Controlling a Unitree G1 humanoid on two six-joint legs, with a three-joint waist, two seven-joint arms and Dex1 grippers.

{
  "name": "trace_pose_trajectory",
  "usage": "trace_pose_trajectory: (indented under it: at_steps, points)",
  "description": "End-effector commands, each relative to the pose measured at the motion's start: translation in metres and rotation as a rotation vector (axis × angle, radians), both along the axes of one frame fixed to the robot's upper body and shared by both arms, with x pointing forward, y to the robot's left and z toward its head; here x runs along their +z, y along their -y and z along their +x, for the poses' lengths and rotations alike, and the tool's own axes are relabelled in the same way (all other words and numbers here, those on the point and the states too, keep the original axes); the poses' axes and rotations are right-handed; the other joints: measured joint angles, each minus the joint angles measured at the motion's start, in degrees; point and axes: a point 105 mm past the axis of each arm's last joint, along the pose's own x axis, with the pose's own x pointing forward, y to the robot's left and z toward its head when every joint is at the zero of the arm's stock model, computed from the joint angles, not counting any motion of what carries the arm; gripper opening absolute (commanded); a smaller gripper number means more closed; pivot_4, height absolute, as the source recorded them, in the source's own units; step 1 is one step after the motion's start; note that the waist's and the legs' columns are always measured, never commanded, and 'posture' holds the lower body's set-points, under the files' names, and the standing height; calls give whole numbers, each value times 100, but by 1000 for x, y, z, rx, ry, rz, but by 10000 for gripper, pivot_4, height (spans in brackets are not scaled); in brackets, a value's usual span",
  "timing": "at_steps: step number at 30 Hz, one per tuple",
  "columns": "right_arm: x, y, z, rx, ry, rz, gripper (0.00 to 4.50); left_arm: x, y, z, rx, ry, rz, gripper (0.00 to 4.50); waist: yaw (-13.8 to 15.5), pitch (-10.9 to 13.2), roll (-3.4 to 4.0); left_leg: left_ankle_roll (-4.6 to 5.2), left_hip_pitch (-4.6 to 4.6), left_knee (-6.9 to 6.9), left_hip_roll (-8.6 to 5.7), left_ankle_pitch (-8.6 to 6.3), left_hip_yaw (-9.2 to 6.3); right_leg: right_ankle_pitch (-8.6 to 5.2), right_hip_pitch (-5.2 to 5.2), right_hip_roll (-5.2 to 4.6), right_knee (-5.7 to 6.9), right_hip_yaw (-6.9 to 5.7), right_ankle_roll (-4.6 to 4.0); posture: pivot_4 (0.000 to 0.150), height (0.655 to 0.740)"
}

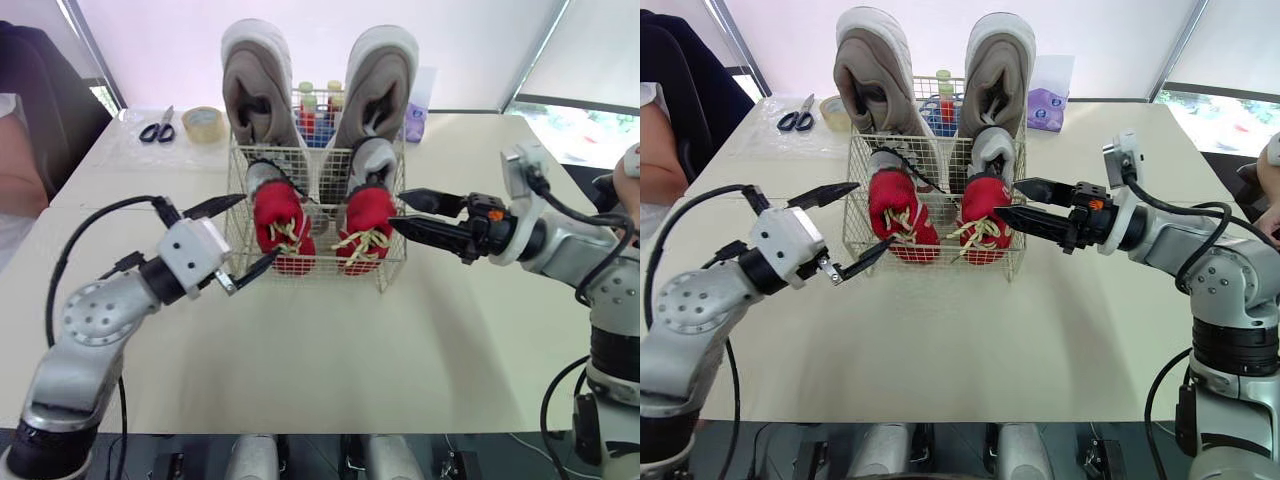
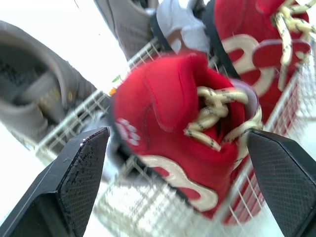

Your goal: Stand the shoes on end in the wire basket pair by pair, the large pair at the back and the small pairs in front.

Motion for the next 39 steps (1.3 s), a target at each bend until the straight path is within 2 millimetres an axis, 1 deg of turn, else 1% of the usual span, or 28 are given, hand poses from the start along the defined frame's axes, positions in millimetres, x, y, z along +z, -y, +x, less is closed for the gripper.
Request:
trace_pose_trajectory:
  at_steps: [1,3,6,7,10,13,15,16,19,24,26,28,32,39]
  points:
    - [8,2,-5,9,47,5,45000,20,-5,-17,-26,-14,-15,44540,1,0,0,0,0,0,0,0,0,0,0,1,0,0,0,1500,7357]
    - [7,5,-7,17,42,-16,45000,21,-9,-27,-53,-92,2,44540,-2,1,0,0,-1,0,-1,0,0,-1,0,1,0,0,1,1500,7357]
    - [14,15,-8,16,47,-14,45000,24,-17,-42,-90,-239,9,44540,-2,5,2,0,-1,0,-2,0,1,-2,0,1,-2,1,3,1500,7357]
    - [17,18,-8,15,50,-13,45000,20,-21,-48,-95,-326,12,44540,1,6,6,-1,-1,0,-1,0,-1,-2,0,1,-2,0,3,1500,7357]
    - [21,28,-9,11,53,-26,45000,14,-38,-57,-73,-491,-14,44540,-4,10,13,-1,2,0,-2,0,-1,-4,1,1,-3,1,3,1500,7357]
    - [18,45,-12,-2,22,-69,45000,16,-62,-62,-32,-625,-173,44540,-1,15,22,-2,3,-1,-2,0,0,-6,0,3,-4,0,3,1500,7357]
    - [10,59,-7,-58,8,-140,45000,8,-77,-65,22,-713,-232,44540,2,15,22,-2,5,-2,-1,0,-3,-18,1,1,-5,0,20,1500,7357]
    - [8,63,-6,-70,3,-164,45000,5,-81,-67,44,-734,-237,44540,0,16,25,-2,5,-2,-1,0,-3,-21,0,1,-6,0,22,1500,7357]
    - [-5,70,-7,-74,-28,-252,45000,-13,-97,-63,178,-765,-237,44540,-1,16,27,-3,6,-5,-4,-1,2,-28,0,-4,-10,0,15,1500,7357]
    - [-29,76,-6,-83,-81,-326,45000,-37,-104,-68,234,-827,-259,44540,-5,17,29,-5,7,-9,-2,-2,3,-22,-2,-7,-11,4,-18,1500,7357]
    - [-40,77,-9,-79,-102,-350,45000,-52,-110,-71,255,-880,-273,44540,0,16,33,-6,7,-9,-2,-3,4,-23,-4,-9,-11,4,-19,1500,7357]
    - [-47,77,-11,-74,-117,-351,45000,-61,-115,-73,274,-897,-287,44540,1,16,33,-7,7,-11,-2,-3,4,-25,-5,-11,-13,4,-22,1500,7357]
    - [-52,79,-8,-75,-125,-356,45000,-65,-122,-71,305,-874,-357,44540,2,17,35,-7,4,-11,-2,-3,3,-24,-8,-12,-13,3,-25,1500,7357]
    - [-51,80,1,-76,-117,-365,45000,-69,-128,-67,355,-826,-407,44540,-2,17,35,-7,4,-11,-2,-3,3,-24,-9,-14,-15,3,-26,1500,7357]
